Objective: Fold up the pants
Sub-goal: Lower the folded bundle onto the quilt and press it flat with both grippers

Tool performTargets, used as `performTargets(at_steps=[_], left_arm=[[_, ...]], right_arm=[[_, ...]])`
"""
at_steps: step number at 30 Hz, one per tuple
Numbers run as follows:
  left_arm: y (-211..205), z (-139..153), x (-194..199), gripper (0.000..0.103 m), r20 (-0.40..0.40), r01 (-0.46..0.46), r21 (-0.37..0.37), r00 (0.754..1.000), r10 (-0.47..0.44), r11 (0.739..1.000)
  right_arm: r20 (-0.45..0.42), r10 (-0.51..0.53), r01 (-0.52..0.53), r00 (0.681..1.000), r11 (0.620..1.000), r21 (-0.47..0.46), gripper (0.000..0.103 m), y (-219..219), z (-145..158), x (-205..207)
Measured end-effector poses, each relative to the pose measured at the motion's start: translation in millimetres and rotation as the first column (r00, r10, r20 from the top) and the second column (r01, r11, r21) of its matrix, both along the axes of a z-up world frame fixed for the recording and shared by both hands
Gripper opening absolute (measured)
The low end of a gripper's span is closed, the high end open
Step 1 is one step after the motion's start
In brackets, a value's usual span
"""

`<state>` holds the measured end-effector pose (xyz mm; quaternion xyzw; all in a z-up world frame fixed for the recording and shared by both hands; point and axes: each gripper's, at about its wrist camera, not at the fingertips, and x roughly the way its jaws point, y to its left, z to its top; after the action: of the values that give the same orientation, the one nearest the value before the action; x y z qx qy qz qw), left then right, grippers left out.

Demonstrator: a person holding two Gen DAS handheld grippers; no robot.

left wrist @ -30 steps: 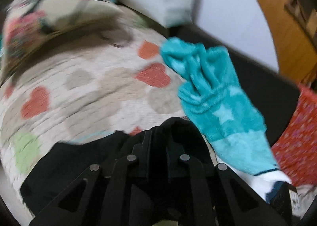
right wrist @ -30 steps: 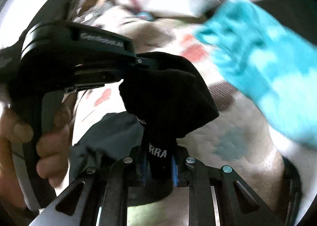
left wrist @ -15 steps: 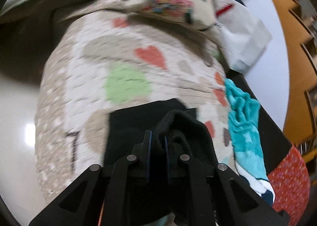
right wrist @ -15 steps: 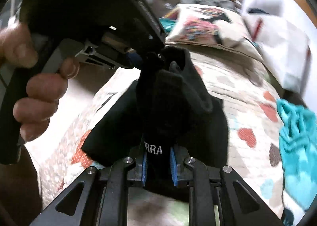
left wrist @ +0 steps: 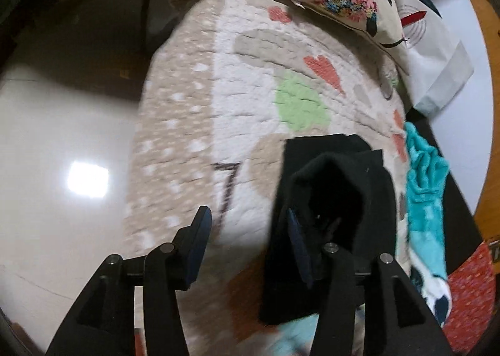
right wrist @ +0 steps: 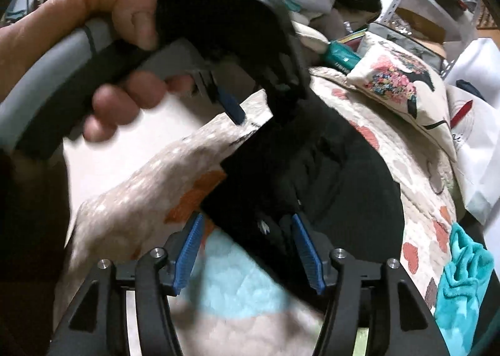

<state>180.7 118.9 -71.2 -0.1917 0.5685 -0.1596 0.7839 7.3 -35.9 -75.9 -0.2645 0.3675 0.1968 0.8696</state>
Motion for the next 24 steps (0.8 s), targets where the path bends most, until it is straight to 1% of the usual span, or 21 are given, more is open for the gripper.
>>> performTargets(at_steps=[1,2,4,5,6,8,9,10,11,12,13,14,15,17,18,19,20,21,22,23,24], left_arm=[[7,6,-5,0.049,0.016,-0.021,0.031,1.000,0.020,0.999],[10,12,-8,0.049,0.032,-0.034,0.044,0.999,0.033,0.998],[13,24,-11,0.049,0.067,-0.052,0.035,0.997,0.050,0.998],[11,32,-13,0.049,0.085,-0.055,0.010,0.995,0.054,0.998],[7,40,-13,0.049,0.106,-0.055,-0.022,0.993,0.057,0.998],[-2,51,-11,0.049,0.136,-0.055,-0.076,0.989,0.065,0.996],[-7,55,-9,0.049,0.147,-0.054,-0.108,0.987,0.069,0.993],[-15,59,-7,0.049,0.154,-0.046,-0.162,0.986,0.071,0.986],[-21,60,-3,0.049,0.149,-0.042,-0.190,0.986,0.071,0.981],[-26,58,0,0.049,0.140,-0.041,-0.211,0.988,0.072,0.977],[-33,53,6,0.050,0.126,-0.043,-0.215,0.989,0.071,0.976],[-40,46,12,0.050,0.111,-0.054,-0.186,0.991,0.075,0.981],[-44,39,16,0.050,0.095,-0.066,-0.150,0.992,0.081,0.986],[-51,16,26,0.050,0.040,-0.091,-0.082,0.995,0.094,0.993],[-52,1,29,0.052,0.009,-0.111,-0.059,0.994,0.112,0.992],[-50,-8,30,0.057,-0.006,-0.132,-0.057,0.991,0.132,0.990],[-48,-14,30,0.071,-0.013,-0.152,-0.065,0.988,0.151,0.986],[-45,-19,30,0.079,-0.020,-0.173,-0.073,0.985,0.172,0.982],[-40,-24,29,0.080,-0.031,-0.197,-0.096,0.980,0.195,0.976],[-38,-25,29,0.080,-0.038,-0.204,-0.114,0.979,0.201,0.972],[-36,-25,28,0.080,-0.043,-0.207,-0.126,0.978,0.203,0.970]], right_arm=[[-0.015,-0.003,0.003,1.000,1.000,0.015,0.063,-8,4,-2],[-0.033,-0.007,0.009,0.999,0.999,0.040,0.063,-18,9,-4],[-0.066,-0.054,0.060,0.996,0.993,0.101,0.063,-44,21,-2],[-0.075,-0.075,0.084,0.994,0.989,0.121,0.063,-52,24,-1],[-0.090,-0.118,0.131,0.989,0.979,0.156,0.063,-66,29,5],[-0.111,-0.201,0.221,0.973,0.952,0.213,0.063,-88,34,17],[-0.132,-0.258,0.285,0.957,0.922,0.261,0.063,-103,37,25],[-0.157,-0.290,0.326,0.944,0.895,0.304,0.063,-114,39,33],[-0.179,-0.305,0.350,0.935,0.874,0.338,0.063,-121,40,39],[-0.215,-0.317,0.379,0.924,0.839,0.391,0.063,-131,41,46],[-0.248,-0.325,0.405,0.912,0.804,0.435,0.063,-139,40,52],[-0.267,-0.327,0.418,0.907,0.786,0.455,0.063,-142,39,55],[-0.301,-0.326,0.438,0.896,0.756,0.486,0.063,-148,33,60],[-0.339,-0.332,0.467,0.880,0.731,0.497,0.063,-152,23,68],[-0.356,-0.343,0.486,0.869,0.722,0.492,0.063,-154,15,72],[-0.361,-0.353,0.497,0.863,0.721,0.483,0.064,-155,10,73],[-0.369,-0.365,0.510,0.855,0.722,0.467,0.065,-156,2,76],[-0.379,-0.370,0.520,0.848,0.715,0.466,0.067,-159,-2,78],[-0.391,-0.377,0.534,0.840,0.702,0.470,0.073,-162,-6,80],[-0.415,-0.373,0.549,0.830,0.682,0.484,0.076,-166,-10,81],[-0.449,-0.363,0.567,0.817,0.651,0.505,0.076,-171,-14,84]])
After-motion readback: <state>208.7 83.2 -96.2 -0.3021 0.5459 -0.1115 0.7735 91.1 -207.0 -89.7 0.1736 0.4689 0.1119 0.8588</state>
